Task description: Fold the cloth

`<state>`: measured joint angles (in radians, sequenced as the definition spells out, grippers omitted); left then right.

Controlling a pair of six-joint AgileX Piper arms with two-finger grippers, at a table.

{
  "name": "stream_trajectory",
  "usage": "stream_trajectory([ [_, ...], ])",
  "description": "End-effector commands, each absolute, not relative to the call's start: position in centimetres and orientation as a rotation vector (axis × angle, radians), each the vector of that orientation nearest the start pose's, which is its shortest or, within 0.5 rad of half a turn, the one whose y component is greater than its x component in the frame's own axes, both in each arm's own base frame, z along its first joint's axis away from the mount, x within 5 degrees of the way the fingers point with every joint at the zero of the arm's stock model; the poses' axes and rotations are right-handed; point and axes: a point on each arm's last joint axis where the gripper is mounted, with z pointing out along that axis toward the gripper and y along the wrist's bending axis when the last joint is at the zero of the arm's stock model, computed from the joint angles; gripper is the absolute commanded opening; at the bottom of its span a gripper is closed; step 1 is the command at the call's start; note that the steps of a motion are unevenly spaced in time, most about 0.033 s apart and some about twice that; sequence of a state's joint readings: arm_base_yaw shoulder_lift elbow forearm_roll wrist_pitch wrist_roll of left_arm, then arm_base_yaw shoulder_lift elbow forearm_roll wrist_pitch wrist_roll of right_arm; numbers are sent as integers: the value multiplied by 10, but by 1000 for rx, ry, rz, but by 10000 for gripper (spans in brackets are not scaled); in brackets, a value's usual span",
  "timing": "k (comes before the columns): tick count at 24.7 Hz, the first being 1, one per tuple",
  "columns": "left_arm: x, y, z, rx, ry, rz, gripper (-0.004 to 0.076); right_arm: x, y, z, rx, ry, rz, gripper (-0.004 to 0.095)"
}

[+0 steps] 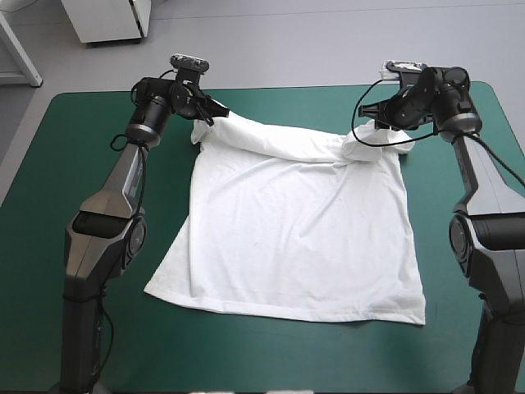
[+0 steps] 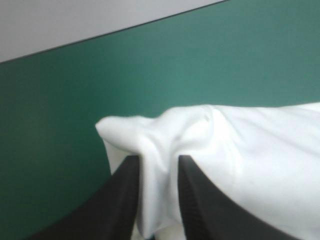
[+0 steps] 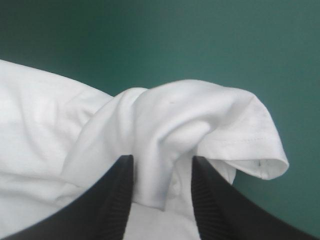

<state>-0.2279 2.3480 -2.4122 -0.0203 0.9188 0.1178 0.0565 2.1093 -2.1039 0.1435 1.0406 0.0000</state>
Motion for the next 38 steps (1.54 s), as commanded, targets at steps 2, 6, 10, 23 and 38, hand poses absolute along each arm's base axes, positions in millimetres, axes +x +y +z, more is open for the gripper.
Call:
stream_trajectory([
  [2,494,-120,350,378,2273,-147,458,462,35,366,-25,2411,241,522],
  [6,484,-117,366,392,2303,-128,465,453,34,373,-26,2465,225,514],
  [10,470,-107,389,396,2312,-26,459,441,31,386,-27,2476,196,514],
  [23,414,-89,425,340,2401,-24,406,356,25,407,-16,2516,153,510],
  [38,189,-44,344,339,2640,-85,371,130,20,372,81,2495,270,441],
])
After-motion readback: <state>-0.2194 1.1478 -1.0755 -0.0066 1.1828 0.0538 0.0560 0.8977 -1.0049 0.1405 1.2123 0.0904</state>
